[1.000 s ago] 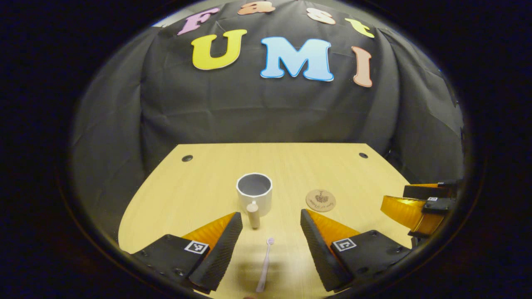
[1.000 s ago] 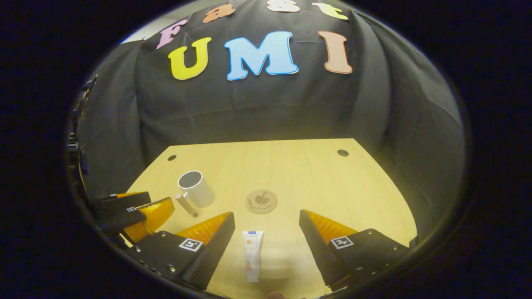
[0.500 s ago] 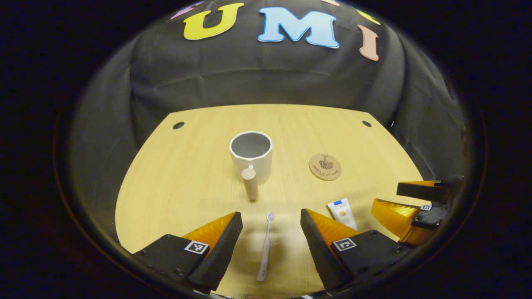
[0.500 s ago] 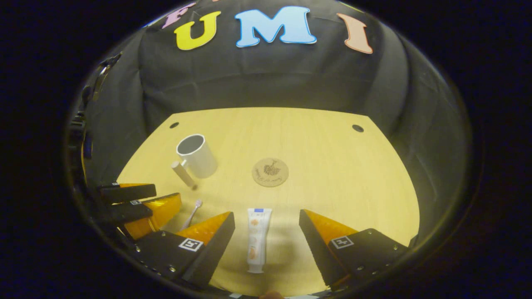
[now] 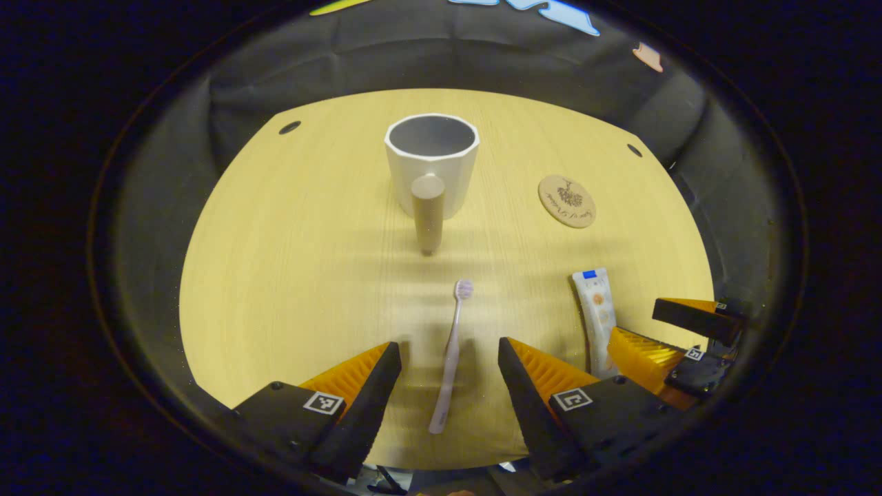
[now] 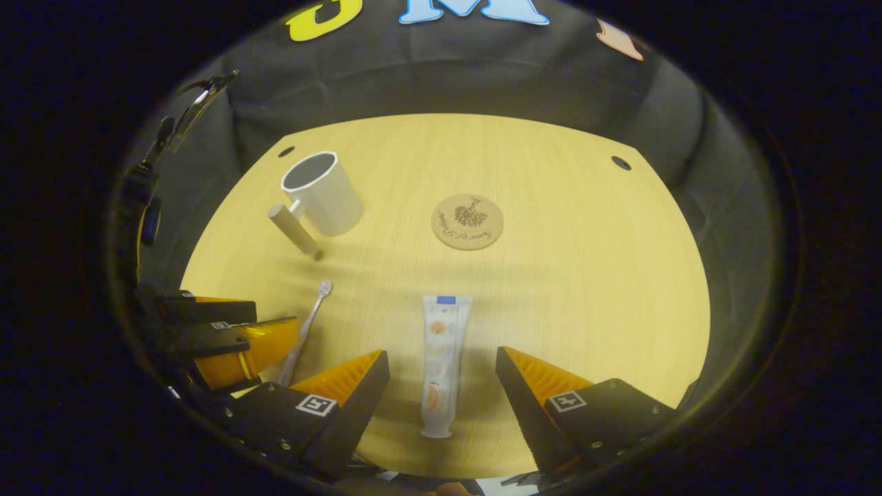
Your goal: Put the toothbrush and toothpaste on the desktop into the cup, then pick up the cup and place it on the coaster on the desktop.
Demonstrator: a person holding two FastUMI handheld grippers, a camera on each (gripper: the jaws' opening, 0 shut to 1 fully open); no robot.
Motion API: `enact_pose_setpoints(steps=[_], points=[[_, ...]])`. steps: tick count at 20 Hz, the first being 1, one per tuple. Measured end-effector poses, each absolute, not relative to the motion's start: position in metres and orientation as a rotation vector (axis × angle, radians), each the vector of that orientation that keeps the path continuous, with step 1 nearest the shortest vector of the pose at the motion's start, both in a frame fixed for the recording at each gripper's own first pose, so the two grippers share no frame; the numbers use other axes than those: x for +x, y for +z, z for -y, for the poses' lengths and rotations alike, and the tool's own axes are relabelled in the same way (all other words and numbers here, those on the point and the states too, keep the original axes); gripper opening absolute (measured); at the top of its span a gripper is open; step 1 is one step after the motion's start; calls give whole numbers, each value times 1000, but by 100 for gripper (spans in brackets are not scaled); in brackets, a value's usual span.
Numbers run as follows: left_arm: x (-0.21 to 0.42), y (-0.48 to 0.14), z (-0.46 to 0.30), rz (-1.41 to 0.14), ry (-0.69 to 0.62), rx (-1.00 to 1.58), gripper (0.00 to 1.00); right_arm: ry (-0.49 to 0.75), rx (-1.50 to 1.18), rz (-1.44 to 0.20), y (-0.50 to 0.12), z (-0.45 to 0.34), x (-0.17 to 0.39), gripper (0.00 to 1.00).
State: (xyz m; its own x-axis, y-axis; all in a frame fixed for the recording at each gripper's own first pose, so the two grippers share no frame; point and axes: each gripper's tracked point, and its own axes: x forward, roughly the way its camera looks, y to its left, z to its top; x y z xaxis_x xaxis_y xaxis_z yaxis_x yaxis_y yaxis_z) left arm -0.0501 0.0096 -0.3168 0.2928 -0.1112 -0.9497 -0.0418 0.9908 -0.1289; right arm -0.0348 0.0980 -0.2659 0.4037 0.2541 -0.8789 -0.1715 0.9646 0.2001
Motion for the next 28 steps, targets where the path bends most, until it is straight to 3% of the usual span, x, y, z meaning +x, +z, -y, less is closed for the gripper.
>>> enact_pose_setpoints(steps=[3, 5, 6, 8, 9, 12, 13, 16, 18, 19, 20, 21, 22, 23, 24, 26, 28], points=[[-58, -327, -10, -1340, -57, -138, 100, 274, 90, -1197, -278, -102, -40, 95], [-63, -332, -11, -1375, -72, -117, 87, 277, 91, -1242, -285, -105, -45, 95], [-66, -334, -12, -1390, -76, -109, 87, 280, 87, -1260, -288, -106, -48, 95], [-72, -339, -12, -1419, -85, -94, 100, 288, 81, -1289, -293, -109, -53, 95], [-75, -341, -11, -1434, -90, -84, 87, 292, 81, -1301, -295, -111, -53, 95], [-82, -349, -11, -1462, -104, -51, 94, 295, 84, -1328, -302, -113, -57, 95], [-85, -351, -8, -1473, -109, -53, 89, 293, 84, -1334, -303, -113, -57, 95], [-90, -360, -8, -1498, -109, -49, 87, 286, 83, -1343, -307, -111, -57, 95], [-91, -362, -15, -1504, -90, -18, 77, 288, 96, -1356, -310, -112, -57, 94], [-89, -361, -17, -1503, -90, -12, 81, 287, 105, -1363, -311, -113, -57, 94], [-90, -362, -16, -1502, -89, -12, 75, 282, 116, -1367, -313, -114, -58, 93], [-90, -362, -17, -1502, -95, -7, 69, 289, 134, -1374, -313, -117, -59, 83], [-89, -363, -16, -1494, -100, 1, 64, 286, 132, -1377, -314, -116, -60, 82], [-89, -362, -15, -1495, -99, 2, 49, 281, 127, -1363, -314, -115, -57, 84], [-89, -361, -15, -1487, -103, 9, 46, 284, 126, -1359, -314, -115, -57, 77], [-89, -361, -11, -1483, -86, -10, 40, 265, 95, -1350, -317, -106, -56, 75], [-89, -361, -10, -1479, -80, -8, 31, 257, 96, -1355, -319, -105, -56, 43]])
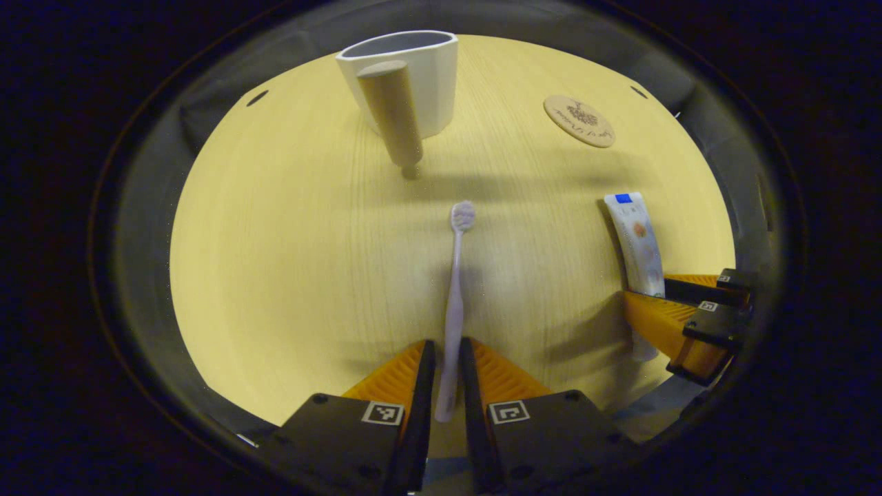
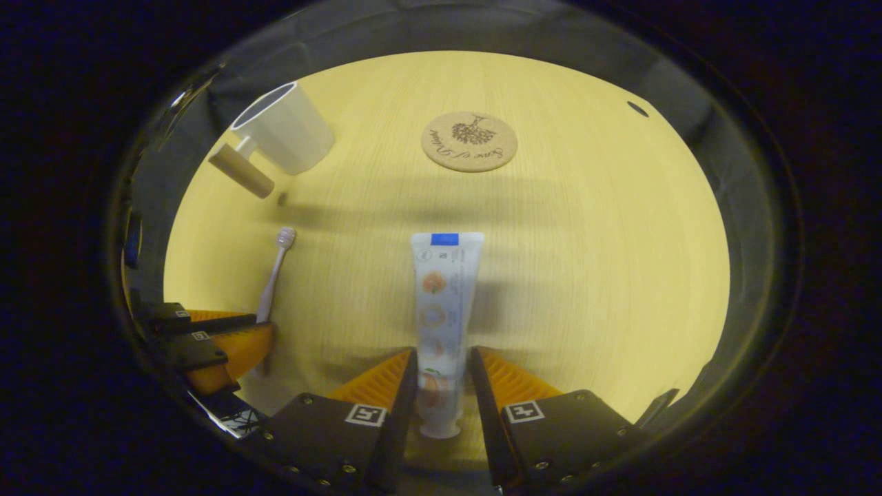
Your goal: Put the toothbrush and toothpaste on the desktop into the cup, then pick up the cup and place it on the coaster on the desktop.
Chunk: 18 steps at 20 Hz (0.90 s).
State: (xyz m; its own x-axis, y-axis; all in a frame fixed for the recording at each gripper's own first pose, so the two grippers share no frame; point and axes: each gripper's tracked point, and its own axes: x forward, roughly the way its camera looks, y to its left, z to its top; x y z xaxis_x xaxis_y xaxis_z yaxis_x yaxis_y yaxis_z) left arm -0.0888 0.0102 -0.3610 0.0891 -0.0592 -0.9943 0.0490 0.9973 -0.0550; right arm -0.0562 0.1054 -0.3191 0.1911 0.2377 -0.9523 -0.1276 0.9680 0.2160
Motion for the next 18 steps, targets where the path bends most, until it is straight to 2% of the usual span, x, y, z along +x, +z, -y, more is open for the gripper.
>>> enact_pose_setpoints(steps=[1, 3, 4, 5, 7, 9, 10, 11, 12, 13, 18], points=[[-87, -360, -11, -1468, -78, -11, 23, 254, 93, -1371, -318, -102, -56, 47], [-88, -360, -10, -1455, -93, -9, 24, 236, 134, -1380, -318, -100, -61, 35], [-88, -359, -11, -1447, -91, -8, 18, 226, 148, -1372, -319, -96, -60, 35], [-89, -359, -11, -1443, -101, -7, 14, 222, 178, -1374, -318, -99, -60, 25], [-86, -359, -11, -1420, -114, -3, 13, 223, 213, -1357, -317, -95, -57, 25], [-86, -357, -9, -1377, -137, -27, 10, 232, 251, -1342, -315, -96, -59, 18], [-85, -357, -10, -1359, -139, -45, 10, 234, 265, -1341, -316, -96, -59, 18], [-85, -356, -10, -1344, -143, -63, 16, 238, 284, -1337, -315, -96, -59, 18], [-86, -353, -11, -1323, -144, -74, 16, 247, 316, -1330, -312, -99, -59, 18], [-83, -349, -11, -1290, -145, -84, 10, 254, 349, -1323, -308, -100, -60, 18], [-85, -318, -5, -1143, -132, -152, 10, 274, 373, -1228, -284, -95, -56, 18]])
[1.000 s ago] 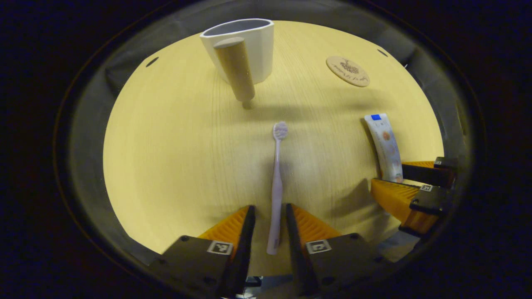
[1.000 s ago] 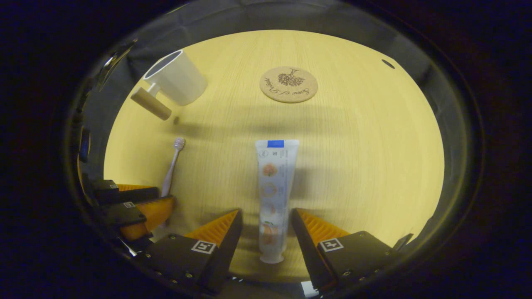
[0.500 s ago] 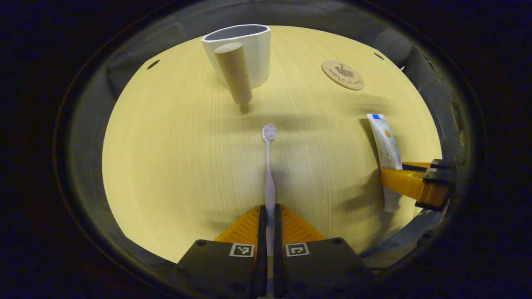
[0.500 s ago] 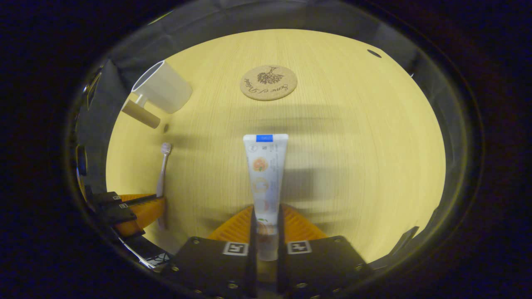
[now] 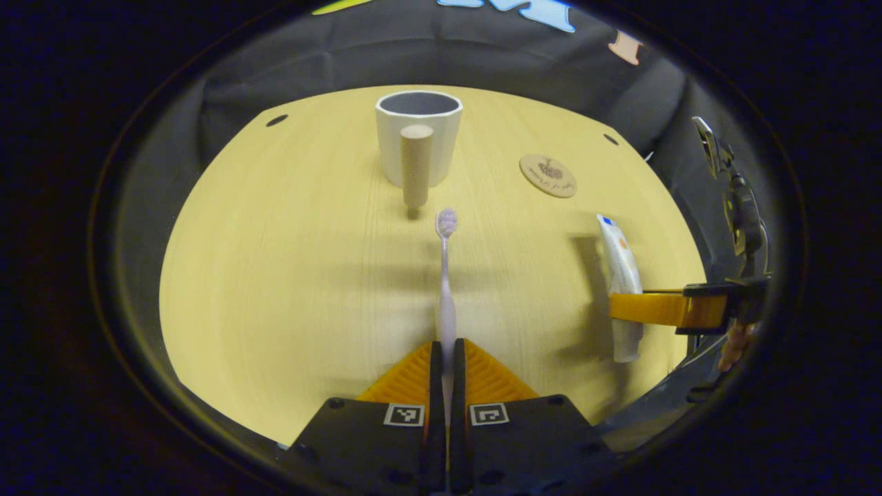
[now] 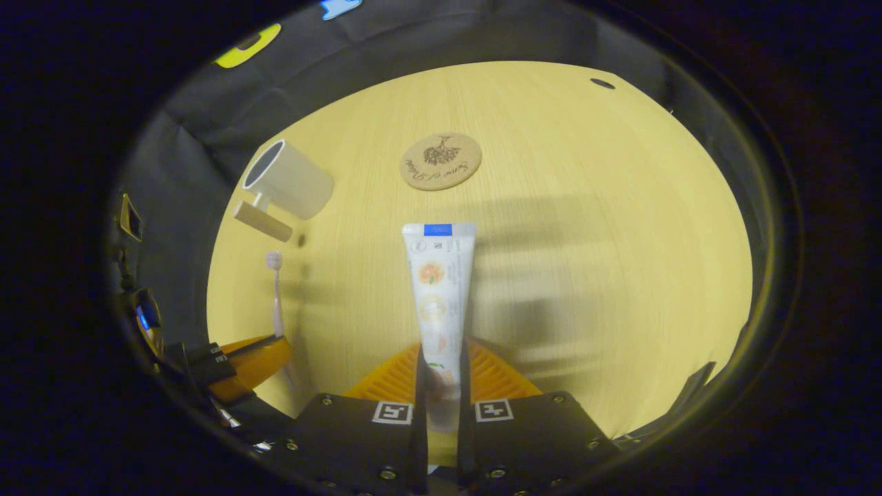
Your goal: Put the toothbrush and toothpaste on the desktop into the cup, then pick up the cup and place it on the coaster on the desktop.
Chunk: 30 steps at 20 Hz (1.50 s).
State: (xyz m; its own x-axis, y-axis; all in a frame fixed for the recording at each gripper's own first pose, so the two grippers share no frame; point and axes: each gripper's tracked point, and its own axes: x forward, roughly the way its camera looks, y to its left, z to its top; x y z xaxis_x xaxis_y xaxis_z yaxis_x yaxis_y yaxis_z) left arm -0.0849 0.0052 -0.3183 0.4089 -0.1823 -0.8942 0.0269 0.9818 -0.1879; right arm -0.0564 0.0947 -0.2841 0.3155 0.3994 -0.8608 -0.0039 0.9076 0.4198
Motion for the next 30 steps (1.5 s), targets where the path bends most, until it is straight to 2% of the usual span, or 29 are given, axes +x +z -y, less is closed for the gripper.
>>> enact_pose_setpoints(steps=[10, 17, 24, 30], points=[[-57, -229, -17, -778, -101, -199, 10, 408, 338, -896, -196, -113, -35, 18], [-15, -185, -28, -513, -132, -214, 10, 477, 345, -703, -139, -124, -21, 18], [27, -149, -55, -342, -148, -241, 10, 475, 320, -589, -105, -128, -6, 18], [79, -147, -46, -262, -204, -262, 9, 418, 326, -614, -114, -129, 9, 18]])
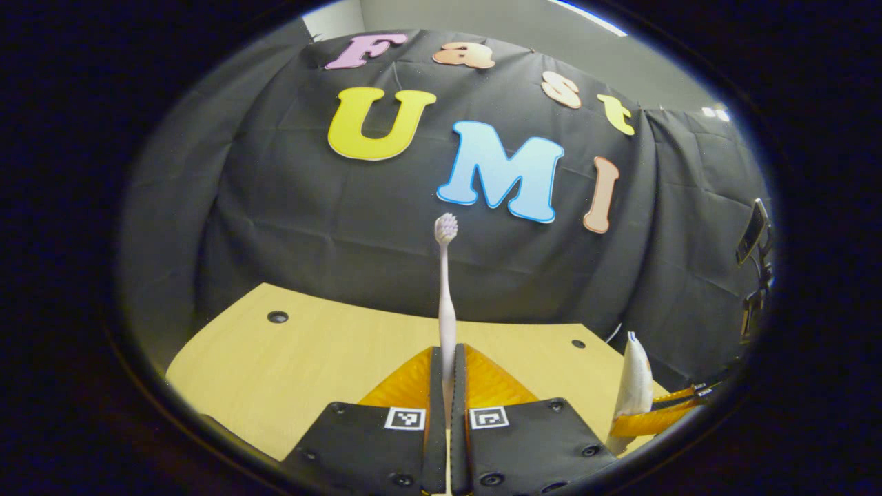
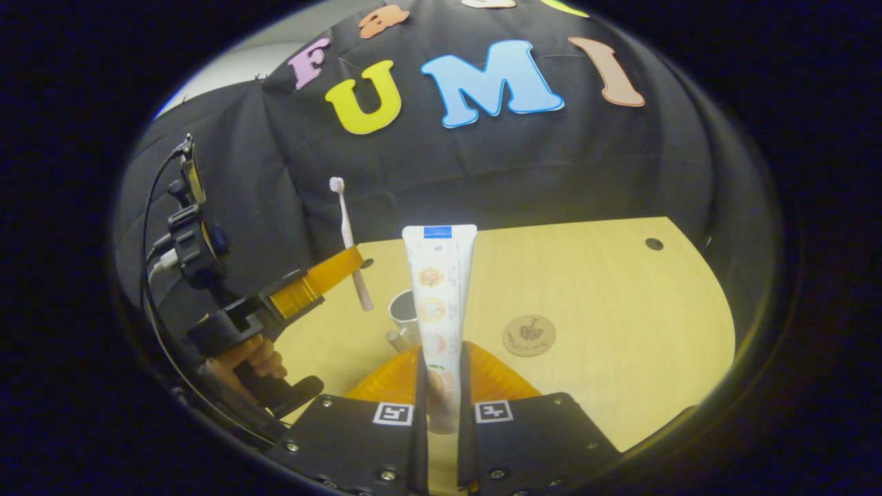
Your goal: Put the toothbrush and toothpaste on the desktop into the cup, then pick up the cup and place it on the coaster on the desktop.
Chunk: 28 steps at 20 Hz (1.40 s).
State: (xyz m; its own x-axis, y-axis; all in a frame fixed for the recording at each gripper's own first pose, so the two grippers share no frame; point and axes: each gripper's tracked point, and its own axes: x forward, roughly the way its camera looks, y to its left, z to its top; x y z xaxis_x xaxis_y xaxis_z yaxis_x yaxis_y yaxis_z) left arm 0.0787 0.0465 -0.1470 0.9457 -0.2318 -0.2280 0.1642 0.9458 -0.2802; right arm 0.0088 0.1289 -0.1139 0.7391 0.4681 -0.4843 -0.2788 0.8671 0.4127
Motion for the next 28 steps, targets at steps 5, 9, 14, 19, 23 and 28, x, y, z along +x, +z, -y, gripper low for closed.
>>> enact_pose_setpoints(steps=[5, 9, 14, 19, 23, 28], points=[[139, -192, -44, -306, -245, -251, 10, 355, 321, -681, -131, -129, 19, 18], [154, -241, -41, -398, -250, -271, 10, 326, 327, -734, -145, -133, 24, 18], [159, -264, -39, -433, -249, -246, 9, 304, 336, -751, -153, -130, 25, 18], [150, -279, -42, -484, -237, -239, 14, 316, 347, -745, -150, -131, 25, 18], [137, -278, -48, -512, -221, -251, 27, 337, 348, -730, -143, -138, 28, 18], [120, -263, -61, -510, -190, -257, 76, 389, 313, -681, -134, -154, 44, 18]])
